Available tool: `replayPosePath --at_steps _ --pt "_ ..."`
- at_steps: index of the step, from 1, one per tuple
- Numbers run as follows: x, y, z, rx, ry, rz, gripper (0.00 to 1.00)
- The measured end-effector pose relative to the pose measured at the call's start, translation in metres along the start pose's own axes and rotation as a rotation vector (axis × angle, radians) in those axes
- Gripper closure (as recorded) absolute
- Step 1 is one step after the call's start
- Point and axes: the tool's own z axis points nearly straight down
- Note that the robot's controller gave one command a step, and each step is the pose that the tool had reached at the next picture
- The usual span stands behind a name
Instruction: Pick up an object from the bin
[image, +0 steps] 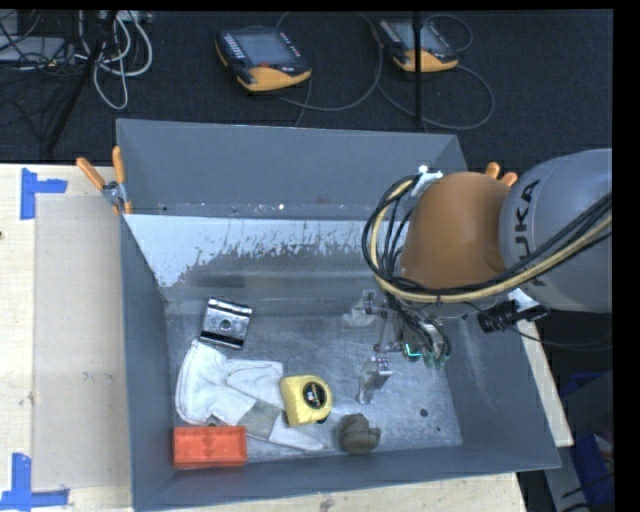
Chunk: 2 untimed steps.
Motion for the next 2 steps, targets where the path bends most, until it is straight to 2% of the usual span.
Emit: replayPosePath --at_steps 1,2 --pt "-0.002 0.000 -0.004 0.000 -0.008 0.000 0.00" --pt "0.009 0.018 0.025 0.002 -0.014 -0.074 0.00"
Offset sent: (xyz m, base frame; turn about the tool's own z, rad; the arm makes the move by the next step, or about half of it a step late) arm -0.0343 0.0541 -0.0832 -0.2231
